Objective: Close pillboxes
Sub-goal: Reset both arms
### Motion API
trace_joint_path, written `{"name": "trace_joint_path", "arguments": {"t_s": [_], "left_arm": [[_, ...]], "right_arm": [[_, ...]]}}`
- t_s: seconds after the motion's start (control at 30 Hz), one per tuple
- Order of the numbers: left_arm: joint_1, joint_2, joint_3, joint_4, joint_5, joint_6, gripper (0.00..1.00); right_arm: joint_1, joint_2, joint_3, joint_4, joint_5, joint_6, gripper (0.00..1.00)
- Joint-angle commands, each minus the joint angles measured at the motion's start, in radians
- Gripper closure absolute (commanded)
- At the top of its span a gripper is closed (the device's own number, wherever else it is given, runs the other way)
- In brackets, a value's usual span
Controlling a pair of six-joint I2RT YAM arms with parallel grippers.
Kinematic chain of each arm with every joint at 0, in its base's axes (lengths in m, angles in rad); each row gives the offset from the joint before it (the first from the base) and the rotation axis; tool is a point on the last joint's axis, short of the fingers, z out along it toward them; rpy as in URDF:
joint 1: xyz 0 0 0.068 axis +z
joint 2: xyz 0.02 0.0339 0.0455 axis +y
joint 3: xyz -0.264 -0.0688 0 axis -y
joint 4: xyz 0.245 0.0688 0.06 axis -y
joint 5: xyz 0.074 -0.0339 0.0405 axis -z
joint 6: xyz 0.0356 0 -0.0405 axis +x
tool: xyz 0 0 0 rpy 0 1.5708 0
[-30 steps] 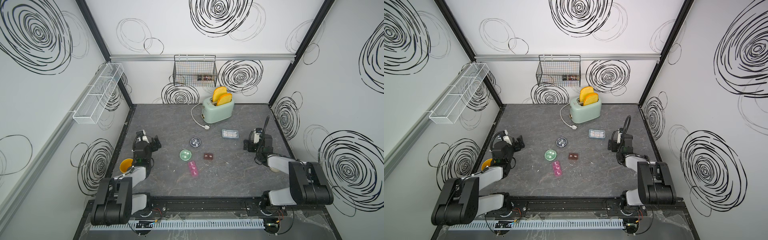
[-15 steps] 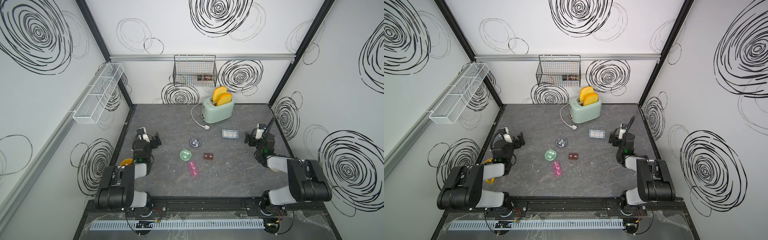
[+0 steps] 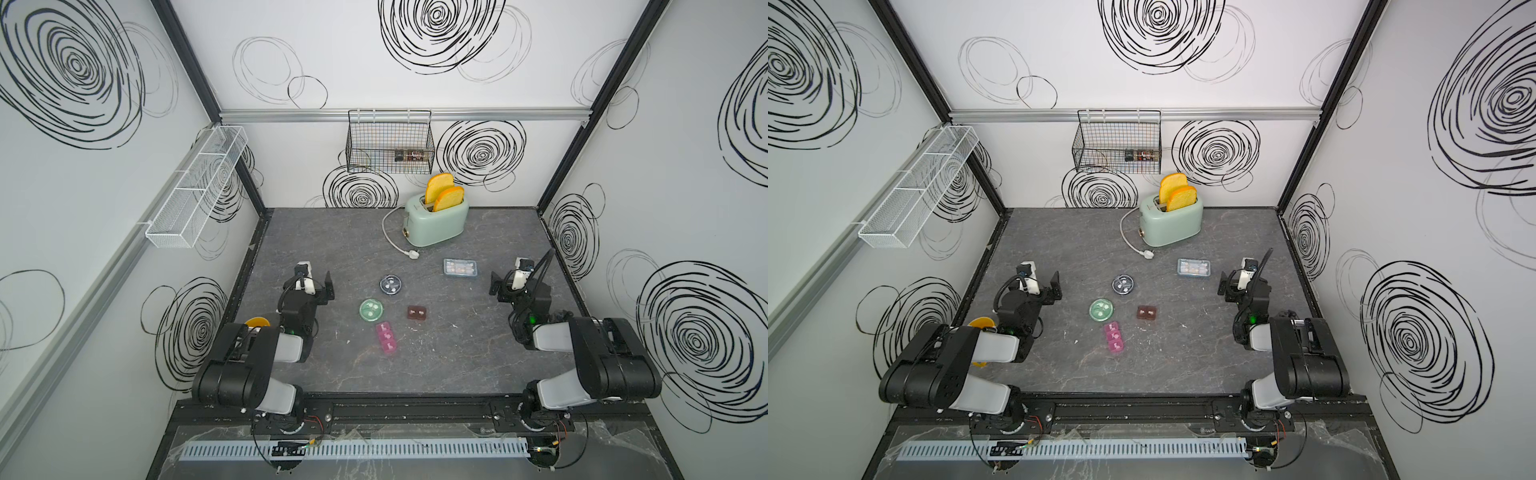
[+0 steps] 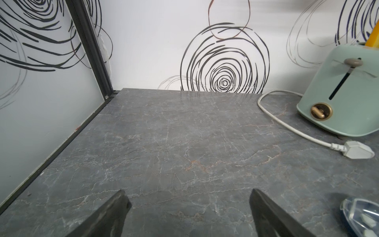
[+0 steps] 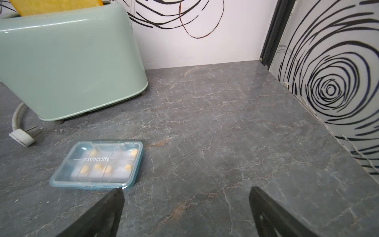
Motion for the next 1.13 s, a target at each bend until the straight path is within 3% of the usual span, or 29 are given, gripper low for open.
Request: {"name": "trace_joint_path", "arguments": {"t_s": [0.0, 1.1], "left_arm": [[0.000, 0.007, -0.003, 0.153, -0.024, 0.023, 0.04], [-0.006, 0.010, -0.012, 0.176, -0.027, 0.031, 0.04]], "right_arm": [[-0.003, 0.003, 0.000, 0.068, -0.003, -0.008, 0.02], [0.005, -0.001, -0.006, 0.077, 0.011, -0.011, 0.02]]}}
